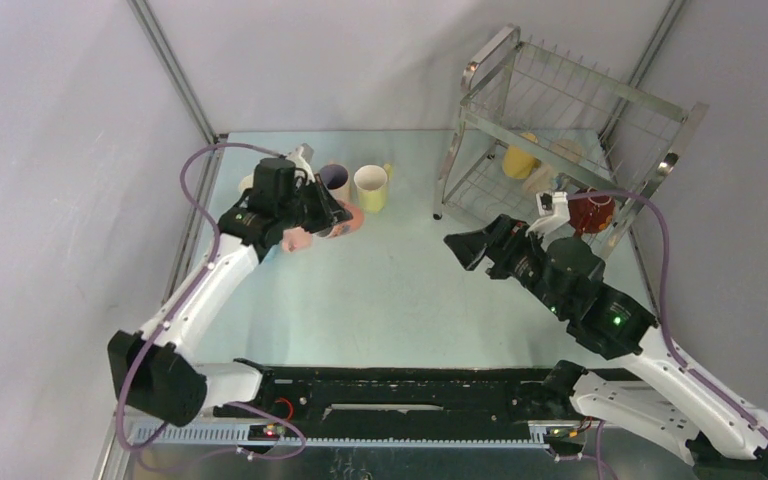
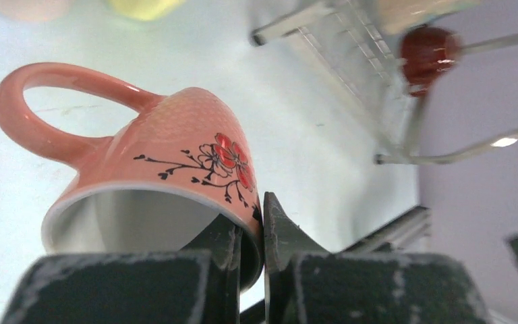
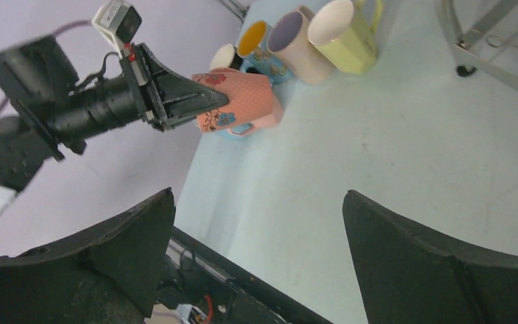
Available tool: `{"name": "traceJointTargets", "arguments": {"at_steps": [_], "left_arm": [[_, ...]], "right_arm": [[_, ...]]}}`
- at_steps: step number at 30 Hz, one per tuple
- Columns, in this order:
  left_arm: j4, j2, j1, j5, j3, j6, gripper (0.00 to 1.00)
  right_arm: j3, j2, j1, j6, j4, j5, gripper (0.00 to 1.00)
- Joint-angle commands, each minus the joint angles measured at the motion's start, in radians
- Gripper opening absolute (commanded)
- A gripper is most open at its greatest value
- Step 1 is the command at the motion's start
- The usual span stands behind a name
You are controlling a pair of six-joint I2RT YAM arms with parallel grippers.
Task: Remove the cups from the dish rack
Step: Place the cup at the center of the board.
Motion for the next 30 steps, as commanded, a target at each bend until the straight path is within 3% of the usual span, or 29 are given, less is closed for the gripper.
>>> {"name": "traceJointTargets", "arguments": {"at_steps": [1,10,16,30], "left_arm": [[-0.149,0.078,-0.007,-0.179,0.141,0.204,0.0],[-0.255,0.316,-0.041,-0.325,0.304,0.303,0.0],[-0.298,0.471,-0.045,-0.38,0.42,0.339,0.0],[-0.351,0.665,-0.045,-0.387,0.554,0.386,0.0]], "right_arm": [[0.018,-0.057,0.009,-0.064,-0.158,0.023,1.0],[0.018,-0.163,0.009,-0.082,-0.327,0.064,1.0],[-0.013,-0.206,0.009,-0.074,-0.331,0.087,1.0],[-0.081,-0.267,0.009,-0.033,-0.355,0.139,1.0]]}}
